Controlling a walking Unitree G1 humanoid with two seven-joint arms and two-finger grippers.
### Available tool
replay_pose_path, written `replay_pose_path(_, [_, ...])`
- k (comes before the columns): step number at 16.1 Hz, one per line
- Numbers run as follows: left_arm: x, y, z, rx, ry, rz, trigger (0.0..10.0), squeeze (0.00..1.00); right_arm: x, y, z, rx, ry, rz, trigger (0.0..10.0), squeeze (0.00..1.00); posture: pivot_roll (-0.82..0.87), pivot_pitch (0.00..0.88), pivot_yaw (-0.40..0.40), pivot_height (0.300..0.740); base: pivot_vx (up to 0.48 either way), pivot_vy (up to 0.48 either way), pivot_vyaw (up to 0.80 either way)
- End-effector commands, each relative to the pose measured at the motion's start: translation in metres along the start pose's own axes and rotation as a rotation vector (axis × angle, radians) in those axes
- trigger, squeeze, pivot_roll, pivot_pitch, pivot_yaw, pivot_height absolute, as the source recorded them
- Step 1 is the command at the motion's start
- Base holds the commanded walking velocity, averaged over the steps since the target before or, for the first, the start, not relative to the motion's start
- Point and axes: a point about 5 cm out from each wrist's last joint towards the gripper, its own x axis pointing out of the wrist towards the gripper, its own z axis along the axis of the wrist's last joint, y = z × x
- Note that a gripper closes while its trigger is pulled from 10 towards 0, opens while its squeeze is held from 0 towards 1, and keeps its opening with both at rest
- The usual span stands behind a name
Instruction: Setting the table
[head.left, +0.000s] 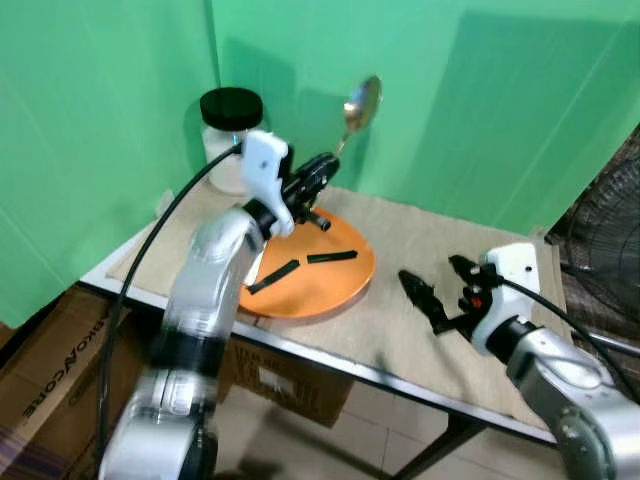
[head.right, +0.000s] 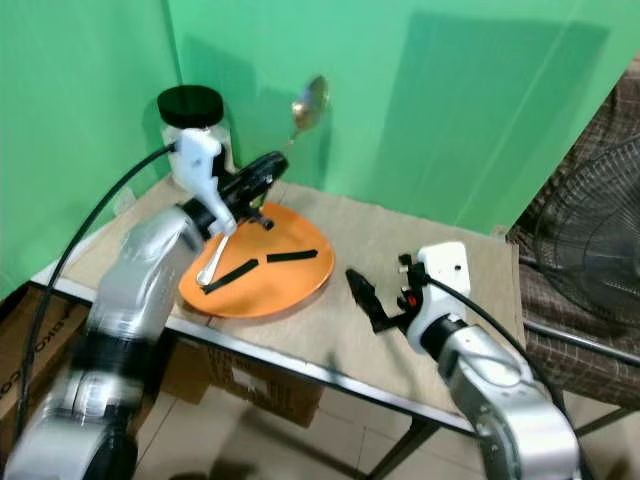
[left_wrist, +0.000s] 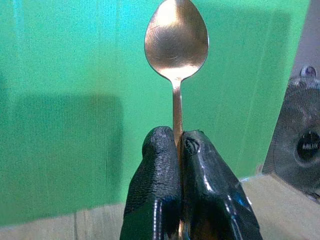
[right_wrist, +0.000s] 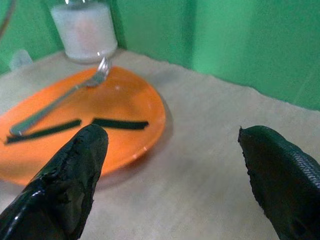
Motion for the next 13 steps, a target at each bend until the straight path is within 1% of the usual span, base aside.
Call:
replay_pose_path(1, [0.000,-0.013,0.020,0.046,-0.069,-0.016,10.0,0.00,-0.003,0.002,0.010,0.024,-0.071,-0.018,10.0,0.00,0.01,0.000,-0.051,0.740,0.000,0.000,0.00])
replay_pose_path(2, [-0.008,-0.022,0.023,0.068,-0.084,-0.011,10.0,0.00,-0.003,0.009,0.010,0.062,-0.090,-0.021,10.0,0.00,0.02,0.000,-0.053,0.740,0.000,0.000,0.00])
replay_pose_path(3, [-0.014,-0.026,0.022,0.090,-0.085,0.006,10.0,0.00,-0.003,0.013,0.010,0.060,-0.110,-0.026,10.0,0.00,0.02,0.000,-0.053,0.740,0.000,0.000,0.00])
replay_pose_path(4, [-0.018,-0.027,0.019,0.097,-0.072,0.024,10.0,0.00,-0.002,0.015,0.009,0.068,-0.108,-0.033,10.0,0.00,0.02,0.000,-0.052,0.740,0.000,0.000,0.00])
replay_pose_path(5, [-0.030,-0.025,0.011,0.113,-0.041,0.106,10.0,0.00,0.001,0.019,0.006,0.062,-0.106,-0.049,10.0,0.00,0.02,0.000,-0.050,0.740,0.000,0.000,-0.59])
replay_pose_path(6, [-0.036,-0.024,0.010,0.124,-0.040,0.163,10.0,0.00,0.001,0.018,0.006,0.056,-0.114,-0.074,10.0,0.00,0.03,0.000,-0.051,0.740,0.000,0.000,-0.79])
replay_pose_path(7, [-0.039,-0.024,0.011,0.145,-0.043,0.189,10.0,0.00,0.000,0.016,0.006,0.062,-0.123,-0.099,10.0,0.00,0.03,0.000,-0.057,0.740,0.000,0.000,-0.79])
replay_pose_path(9, [-0.041,-0.027,0.014,0.136,-0.052,0.195,10.0,0.00,0.000,0.014,0.008,0.072,-0.140,-0.124,10.0,0.00,0.03,0.000,-0.056,0.740,0.000,0.000,-0.79])
replay_pose_path(11, [-0.043,-0.025,0.023,0.187,-0.104,0.237,10.0,0.00,-0.003,0.011,0.014,0.068,-0.178,-0.147,10.0,0.00,0.03,0.000,-0.052,0.740,0.000,0.000,-0.80])
replay_pose_path(12, [-0.045,-0.021,0.023,0.216,-0.067,0.296,10.0,0.00,-0.005,0.011,0.016,0.072,-0.196,-0.156,10.0,0.00,0.03,0.000,-0.055,0.740,0.000,0.000,-0.80])
replay_pose_path(13, [-0.048,-0.023,0.024,0.191,-0.042,0.229,10.0,0.00,-0.006,0.009,0.018,0.077,-0.205,-0.170,10.0,0.00,0.03,0.000,-0.055,0.740,0.000,0.000,-0.80])
